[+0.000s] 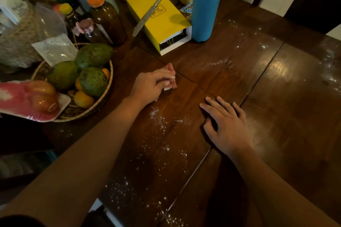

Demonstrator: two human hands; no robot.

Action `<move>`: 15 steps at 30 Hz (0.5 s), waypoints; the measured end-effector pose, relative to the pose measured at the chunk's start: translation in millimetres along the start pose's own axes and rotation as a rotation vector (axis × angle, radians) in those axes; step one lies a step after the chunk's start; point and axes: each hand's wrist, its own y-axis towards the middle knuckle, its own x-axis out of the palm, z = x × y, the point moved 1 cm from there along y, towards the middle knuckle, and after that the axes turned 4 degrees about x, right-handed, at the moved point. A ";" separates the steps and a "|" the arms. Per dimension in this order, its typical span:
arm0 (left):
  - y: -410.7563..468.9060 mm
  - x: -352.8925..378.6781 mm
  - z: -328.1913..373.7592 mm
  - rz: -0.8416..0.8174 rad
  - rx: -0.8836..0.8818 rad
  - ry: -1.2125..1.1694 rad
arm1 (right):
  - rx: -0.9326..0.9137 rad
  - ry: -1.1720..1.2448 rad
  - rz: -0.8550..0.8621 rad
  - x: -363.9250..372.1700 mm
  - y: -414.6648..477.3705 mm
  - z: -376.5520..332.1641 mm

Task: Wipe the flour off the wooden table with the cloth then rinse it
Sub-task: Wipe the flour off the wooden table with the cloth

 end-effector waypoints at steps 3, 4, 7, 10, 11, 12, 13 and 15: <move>-34.9 -14.0 -8.6 0.009 -0.164 -0.137 | -0.014 0.000 0.008 0.4 0.1 1.0; -46.9 -16.8 -10.6 0.059 -0.212 -0.153 | -0.017 -0.004 0.008 0.6 0.0 1.0; -82.4 -11.4 -2.1 0.216 -0.338 -0.148 | -0.025 -0.026 -0.002 0.7 -1.8 -0.8; -111.2 2.0 18.5 0.119 -0.294 -0.151 | -0.053 -0.085 -0.029 2.0 -6.0 -0.2; -120.4 4.2 24.5 0.020 -0.234 -0.161 | -0.065 -0.093 -0.042 1.8 -9.0 0.6; -127.7 5.4 25.9 -0.075 -0.186 -0.151 | -0.070 -0.093 -0.055 1.4 -13.9 1.8; -133.0 3.5 26.4 -0.149 -0.166 -0.139 | -0.066 -0.086 -0.069 1.3 -21.2 3.1; -135.2 -5.7 23.3 -0.195 -0.214 -0.137 | -0.047 -0.068 -0.087 1.5 -44.2 5.5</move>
